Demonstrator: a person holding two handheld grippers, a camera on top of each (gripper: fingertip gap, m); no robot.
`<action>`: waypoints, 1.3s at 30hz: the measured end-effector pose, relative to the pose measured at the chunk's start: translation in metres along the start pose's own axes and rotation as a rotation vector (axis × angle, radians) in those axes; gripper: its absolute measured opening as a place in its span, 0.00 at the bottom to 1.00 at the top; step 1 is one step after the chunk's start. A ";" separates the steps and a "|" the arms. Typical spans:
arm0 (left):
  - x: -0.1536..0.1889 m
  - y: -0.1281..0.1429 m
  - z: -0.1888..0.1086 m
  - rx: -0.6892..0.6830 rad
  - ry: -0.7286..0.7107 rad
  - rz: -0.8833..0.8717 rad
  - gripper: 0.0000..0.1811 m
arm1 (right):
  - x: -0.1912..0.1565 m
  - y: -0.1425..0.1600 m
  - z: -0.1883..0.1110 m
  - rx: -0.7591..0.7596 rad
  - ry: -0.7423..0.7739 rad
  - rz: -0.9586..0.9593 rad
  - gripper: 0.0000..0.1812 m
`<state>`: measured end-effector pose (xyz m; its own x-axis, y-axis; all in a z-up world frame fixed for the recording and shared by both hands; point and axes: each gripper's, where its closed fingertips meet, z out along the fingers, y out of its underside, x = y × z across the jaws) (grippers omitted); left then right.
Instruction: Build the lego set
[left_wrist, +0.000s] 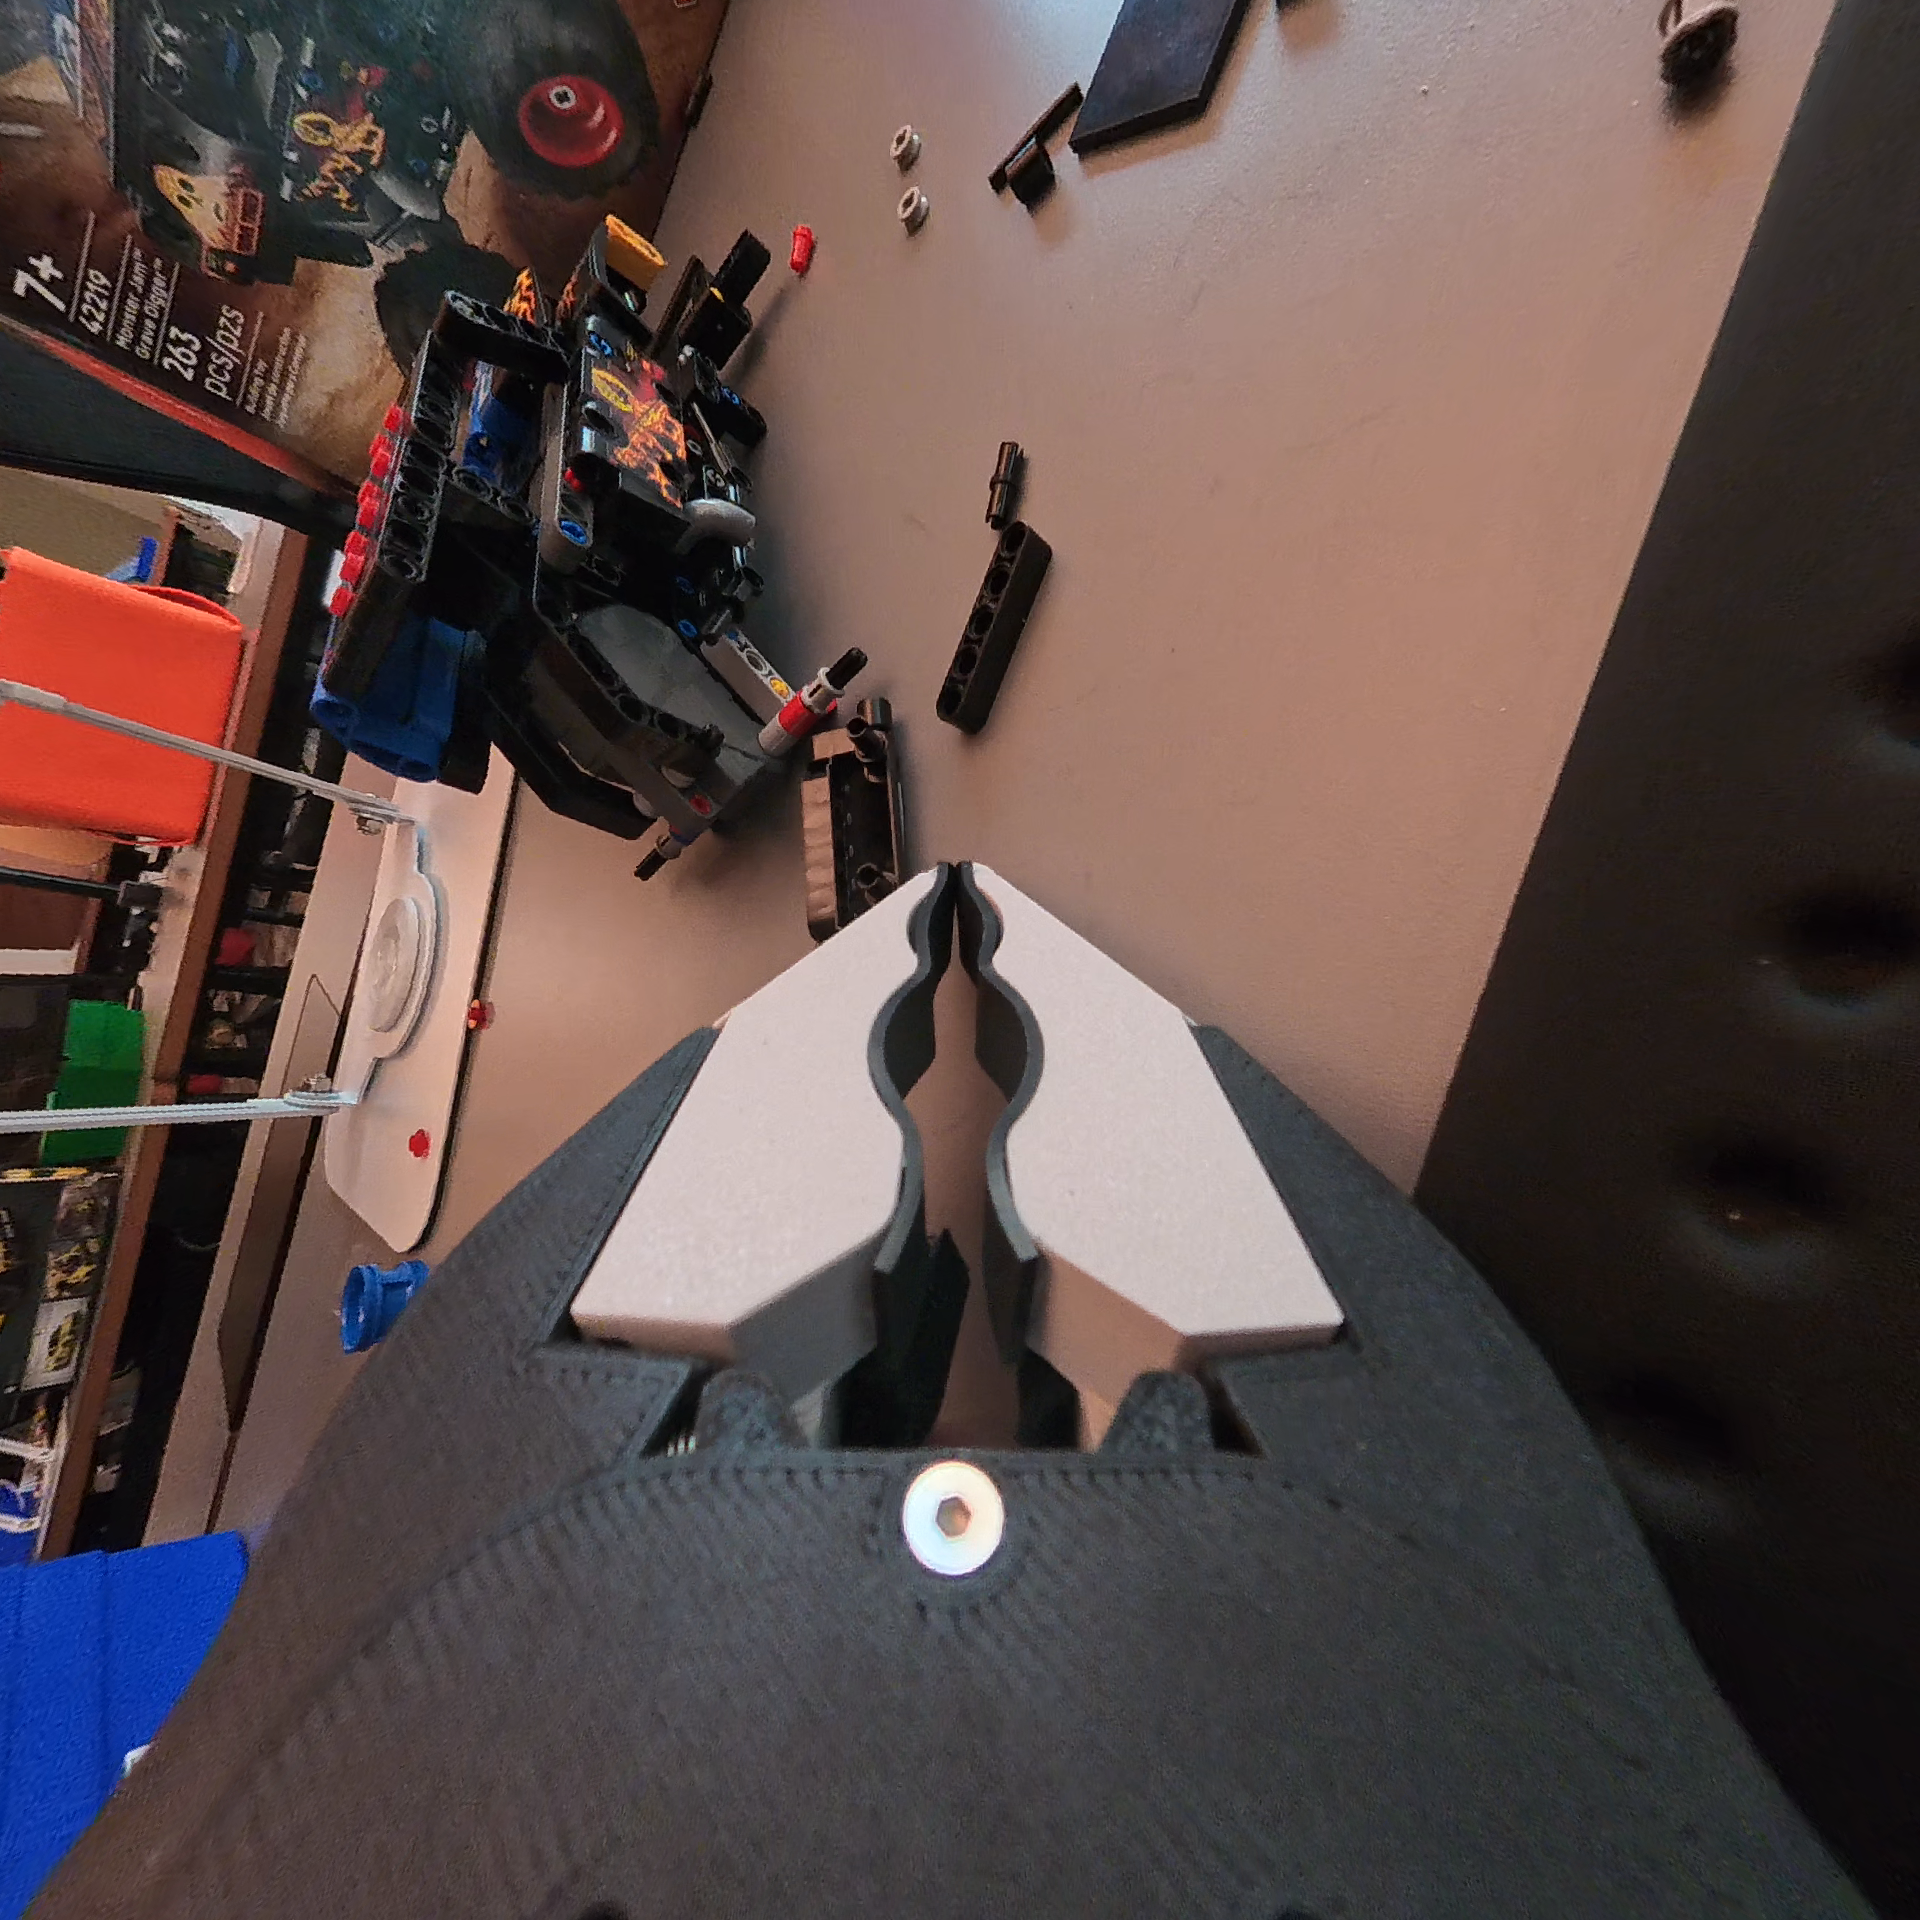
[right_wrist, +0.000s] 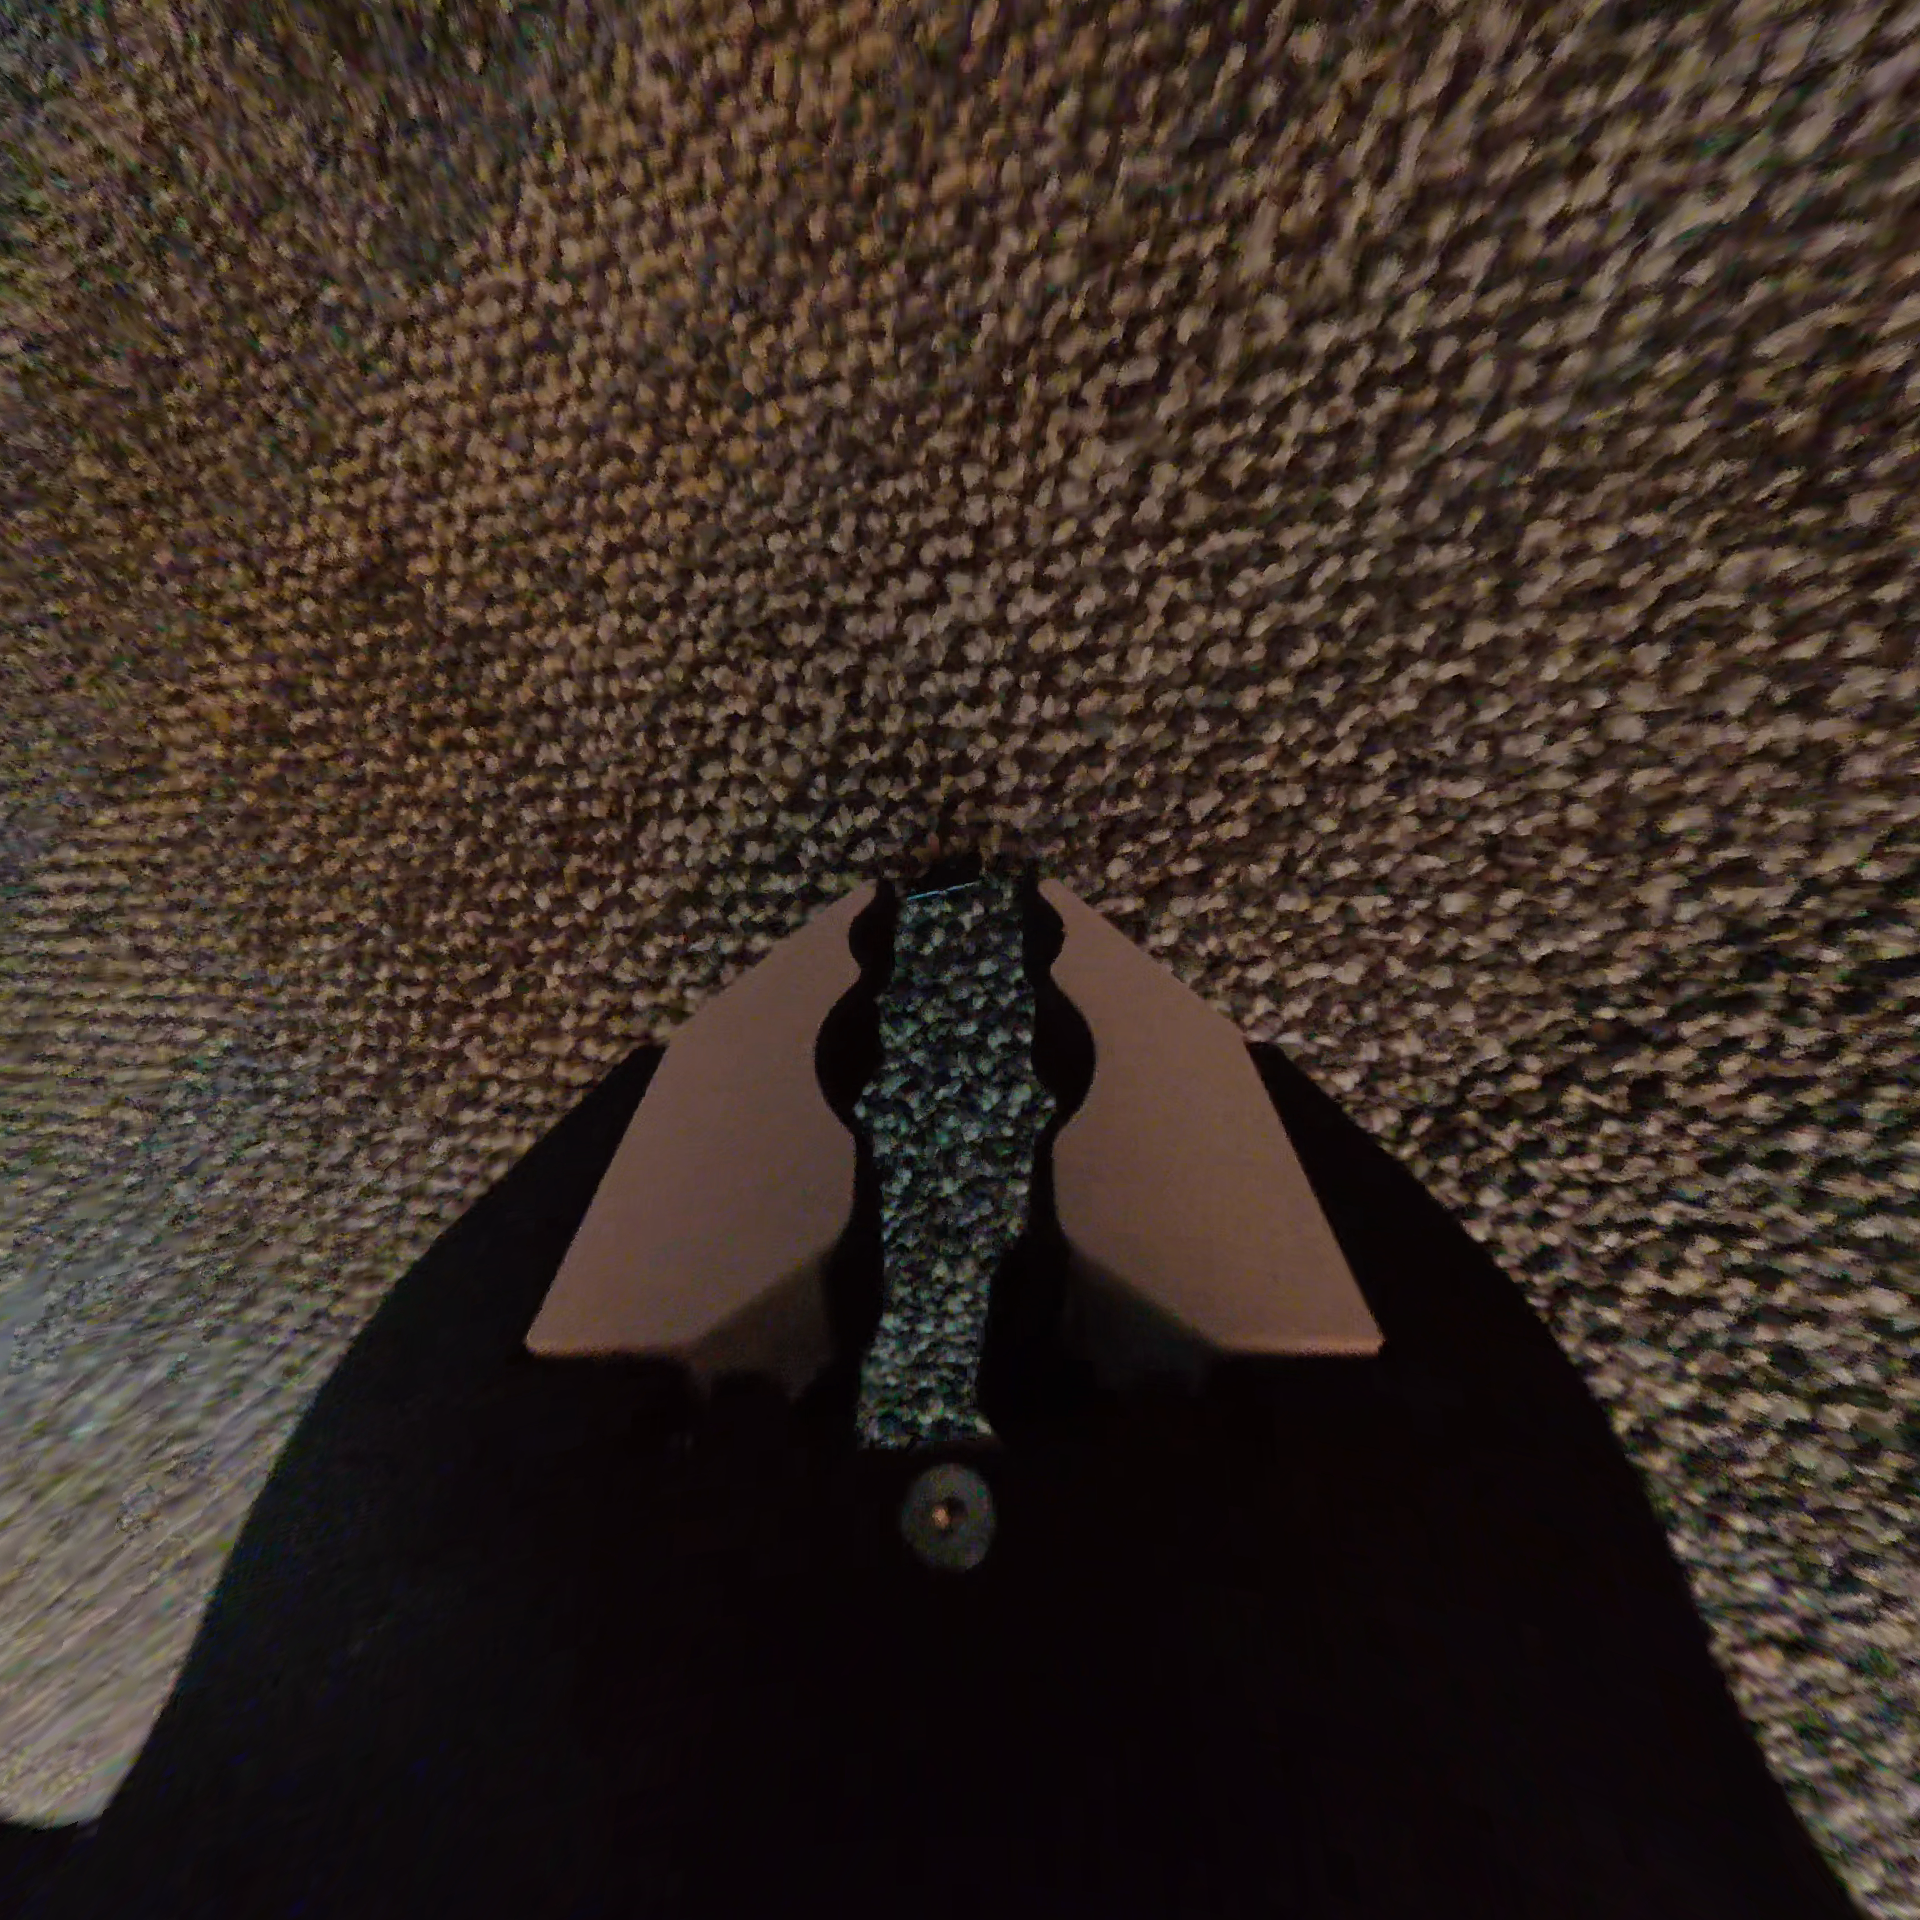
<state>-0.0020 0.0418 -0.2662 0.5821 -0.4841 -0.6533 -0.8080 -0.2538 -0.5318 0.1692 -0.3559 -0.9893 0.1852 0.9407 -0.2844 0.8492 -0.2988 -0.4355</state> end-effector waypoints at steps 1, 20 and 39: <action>0.000 0.000 0.000 0.000 0.000 -0.001 0.00 | 0.003 0.000 0.001 0.015 0.020 -0.009 0.09; 0.001 0.000 0.000 -0.006 0.007 0.006 0.00 | 0.018 0.005 -0.019 0.159 -0.065 0.271 0.01; 0.001 0.000 -0.001 -0.004 0.003 0.001 0.00 | 0.012 -0.119 -0.235 0.951 -0.576 0.681 0.01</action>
<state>-0.0021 0.0410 -0.2665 0.5811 -0.4872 -0.6518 -0.8088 -0.2570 -0.5290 0.1870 -0.2713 -0.7404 -0.0020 0.4228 -0.9062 -0.0551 -0.9049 -0.4221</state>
